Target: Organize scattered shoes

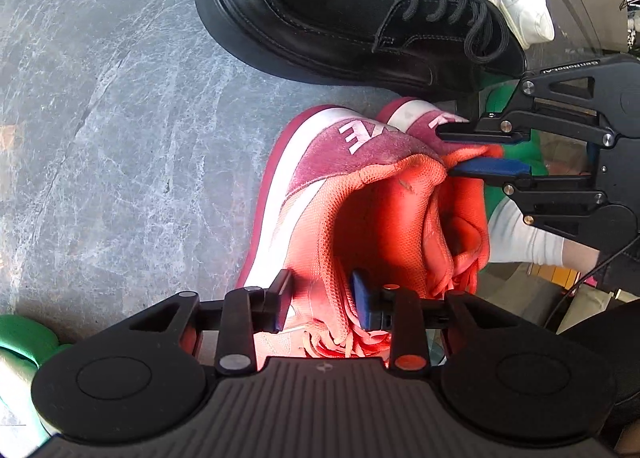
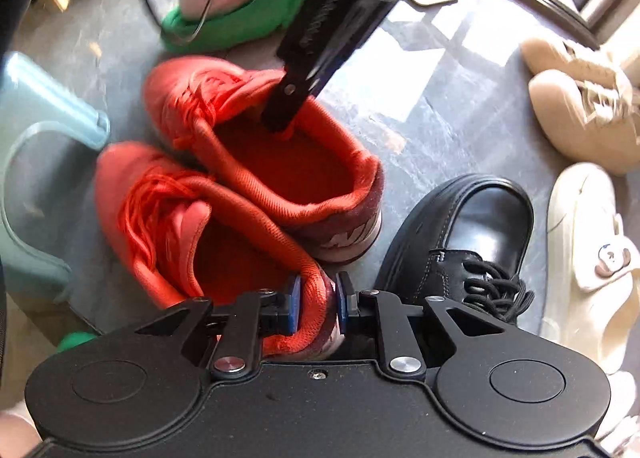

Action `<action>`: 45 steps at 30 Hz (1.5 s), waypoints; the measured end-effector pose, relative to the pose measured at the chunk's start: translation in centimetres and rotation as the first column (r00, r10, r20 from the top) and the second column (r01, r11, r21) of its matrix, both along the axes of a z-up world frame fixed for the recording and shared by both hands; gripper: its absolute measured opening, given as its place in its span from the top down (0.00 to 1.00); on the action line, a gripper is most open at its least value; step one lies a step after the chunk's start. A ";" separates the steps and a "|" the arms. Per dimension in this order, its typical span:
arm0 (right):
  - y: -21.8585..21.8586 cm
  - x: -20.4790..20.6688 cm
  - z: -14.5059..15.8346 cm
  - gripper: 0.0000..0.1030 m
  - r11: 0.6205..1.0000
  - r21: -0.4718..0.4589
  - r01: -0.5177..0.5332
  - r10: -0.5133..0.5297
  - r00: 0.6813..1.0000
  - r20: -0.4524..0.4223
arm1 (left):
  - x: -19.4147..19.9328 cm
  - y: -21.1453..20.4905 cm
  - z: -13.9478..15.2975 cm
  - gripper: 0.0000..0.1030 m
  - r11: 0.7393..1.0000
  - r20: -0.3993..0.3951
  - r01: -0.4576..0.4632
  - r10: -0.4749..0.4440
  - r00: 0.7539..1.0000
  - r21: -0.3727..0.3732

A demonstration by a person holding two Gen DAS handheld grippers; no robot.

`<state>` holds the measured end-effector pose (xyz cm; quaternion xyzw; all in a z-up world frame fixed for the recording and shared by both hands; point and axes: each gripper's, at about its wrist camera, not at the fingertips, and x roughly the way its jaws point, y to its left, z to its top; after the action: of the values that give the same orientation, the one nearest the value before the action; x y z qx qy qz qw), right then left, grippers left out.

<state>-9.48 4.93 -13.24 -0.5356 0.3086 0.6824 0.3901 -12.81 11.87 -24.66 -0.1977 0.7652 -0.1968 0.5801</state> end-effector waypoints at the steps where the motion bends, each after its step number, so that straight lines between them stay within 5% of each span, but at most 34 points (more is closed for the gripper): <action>1: 0.1 0.1 0.1 0.85 1.000 0.003 0.000 0.000 1.000 0.003 | 0.1 0.1 0.2 0.73 1.000 0.010 -0.001 0.001 1.000 0.004; 10: 0.5 0.2 0.1 0.85 1.000 0.003 0.029 -0.029 0.999 0.015 | 0.7 -0.2 0.8 0.70 0.998 0.042 0.049 -0.050 0.998 0.026; 15: 0.6 0.6 0.7 0.83 0.991 0.014 0.134 -0.134 0.990 -0.045 | 1.2 -0.2 2.0 0.65 0.998 0.062 0.065 -0.066 0.996 0.024; 22: -1.2 3.0 3.5 0.77 0.910 0.118 0.398 -0.390 0.917 -0.086 | 2.6 1.1 5.8 0.62 0.998 0.206 0.049 -0.054 0.977 0.029; 26: -2.6 5.1 4.2 0.76 0.844 0.143 0.518 -0.522 0.853 -0.007 | 4.3 0.8 7.2 0.60 0.985 0.351 0.054 -0.110 0.930 0.165; 29: -2.9 6.8 3.6 0.76 0.802 0.151 0.578 -0.588 0.808 0.034 | 5.0 0.7 6.7 0.55 0.984 0.410 0.041 -0.111 0.905 0.175; 35: -2.6 8.1 0.2 0.76 0.807 0.098 0.583 -0.589 0.806 0.058 | 8.1 0.3 5.4 0.55 0.969 0.483 0.006 -0.128 0.866 0.245; 40: -2.2 9.3 -1.2 0.77 0.788 0.072 0.611 -0.614 0.789 0.022 | 9.1 -0.4 5.3 0.55 0.966 0.492 -0.001 -0.130 0.861 0.257; 45: -2.0 9.9 -1.4 0.96 0.762 0.062 0.645 -0.645 0.764 -0.023 | 9.0 -0.8 4.3 0.55 0.969 0.470 -0.021 -0.100 0.877 0.245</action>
<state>0.43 2.92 -14.66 -0.3838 0.4510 0.5168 0.6183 -3.79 11.04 -20.34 -0.0548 0.6202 -0.1565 0.7668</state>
